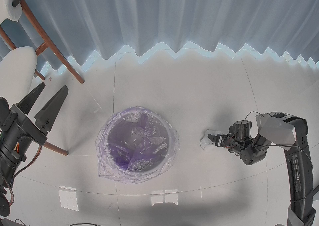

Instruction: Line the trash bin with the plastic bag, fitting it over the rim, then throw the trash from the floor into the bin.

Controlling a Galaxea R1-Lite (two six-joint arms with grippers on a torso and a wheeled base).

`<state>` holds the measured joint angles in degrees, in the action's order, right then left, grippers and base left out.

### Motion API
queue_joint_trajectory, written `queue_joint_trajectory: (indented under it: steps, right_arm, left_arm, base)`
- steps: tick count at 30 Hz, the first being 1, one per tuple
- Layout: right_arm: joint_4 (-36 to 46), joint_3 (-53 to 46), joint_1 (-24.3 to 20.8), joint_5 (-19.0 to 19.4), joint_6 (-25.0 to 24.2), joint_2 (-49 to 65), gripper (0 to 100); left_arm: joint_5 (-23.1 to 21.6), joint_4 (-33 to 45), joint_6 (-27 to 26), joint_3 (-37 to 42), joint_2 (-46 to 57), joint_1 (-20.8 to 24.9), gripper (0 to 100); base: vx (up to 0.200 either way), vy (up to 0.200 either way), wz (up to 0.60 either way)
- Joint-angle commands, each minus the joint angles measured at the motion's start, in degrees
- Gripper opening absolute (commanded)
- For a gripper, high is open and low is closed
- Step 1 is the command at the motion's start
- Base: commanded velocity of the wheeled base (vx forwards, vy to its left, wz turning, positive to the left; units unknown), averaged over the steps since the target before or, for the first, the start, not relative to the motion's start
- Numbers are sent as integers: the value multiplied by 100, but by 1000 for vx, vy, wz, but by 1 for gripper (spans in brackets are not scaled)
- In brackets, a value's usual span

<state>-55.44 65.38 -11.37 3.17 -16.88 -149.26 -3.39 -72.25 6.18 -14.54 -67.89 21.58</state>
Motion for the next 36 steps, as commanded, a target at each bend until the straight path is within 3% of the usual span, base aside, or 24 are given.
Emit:
queue_joint_trajectory:
  steps: [1, 5, 11, 14, 36]
  right_arm:
    - [130, 195, -5, 8, 1, -68, 100]
    - [139, 195, -5, 8, -8, -68, 100]
    - [165, 326, -14, -53, -8, -86, 100]
    - [183, 388, -14, -62, -8, -94, 100]
    - [535, 414, -40, -141, 1, -50, 100]
  left_arm:
    - [-74, 10, 6, -22, 4, -40, 100]
    - [-311, 27, 111, -13, -14, -13, 100]
    - [-549, 97, 410, -13, -23, -66, 100]
    - [-522, 177, 393, -22, 21, -66, 100]
    - [-294, 185, 428, -321, 83, -66, 100]
  base:
    - [0, 0, 0]
    - [0, 0, 0]
    - [-200, -100, 0]
    - [-200, -200, 0]
    - [0, 0, 0]
